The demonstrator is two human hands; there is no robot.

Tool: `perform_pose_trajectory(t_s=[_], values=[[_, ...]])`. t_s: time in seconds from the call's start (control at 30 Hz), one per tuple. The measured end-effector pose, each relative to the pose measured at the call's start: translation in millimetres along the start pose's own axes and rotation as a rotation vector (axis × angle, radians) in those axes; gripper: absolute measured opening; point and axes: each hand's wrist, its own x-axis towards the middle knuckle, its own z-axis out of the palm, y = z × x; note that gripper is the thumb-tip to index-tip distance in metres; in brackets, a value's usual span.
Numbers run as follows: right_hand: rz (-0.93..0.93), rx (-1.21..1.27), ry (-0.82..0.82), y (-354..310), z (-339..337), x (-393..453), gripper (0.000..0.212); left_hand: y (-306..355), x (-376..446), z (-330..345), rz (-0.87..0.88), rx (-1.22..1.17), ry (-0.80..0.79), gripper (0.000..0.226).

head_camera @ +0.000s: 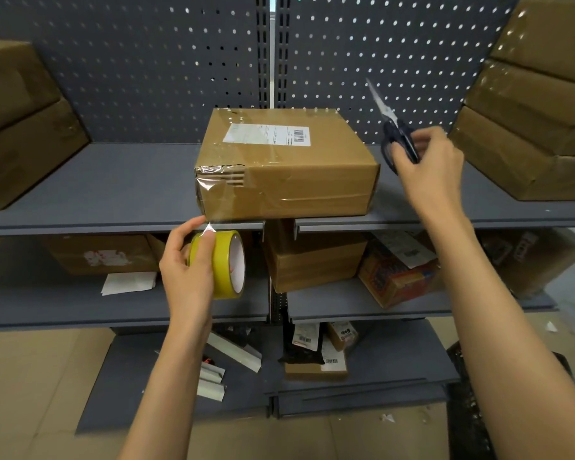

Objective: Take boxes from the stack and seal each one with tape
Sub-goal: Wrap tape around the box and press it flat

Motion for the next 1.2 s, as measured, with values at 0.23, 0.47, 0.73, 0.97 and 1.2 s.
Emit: perform_pose_trajectory(t_s=[0.23, 0.47, 0.73, 0.97, 1.2], values=[[-0.435, 0.066, -0.288, -52, 20, -34, 0.034, 0, 0, -1, -0.002, -0.001, 0.001, 0.021], [-0.530, -0.095, -0.436, -52, 31, -59, 0.037, 0, 0, -4, -0.001, -0.012, -0.005, 0.022], [-0.452, -0.066, -0.534, -33, 26, -69, 0.051, 1, -2, -5, 0.007, -0.035, 0.003, 0.022], [-0.437, -0.045, -0.591, -24, 26, -78, 0.052, 4, -4, -3, -0.010, -0.069, 0.006, 0.022], [-0.377, 0.049, -0.734, -36, 38, -75, 0.056, 7, -4, -5, -0.028, -0.064, -0.009, 0.023]])
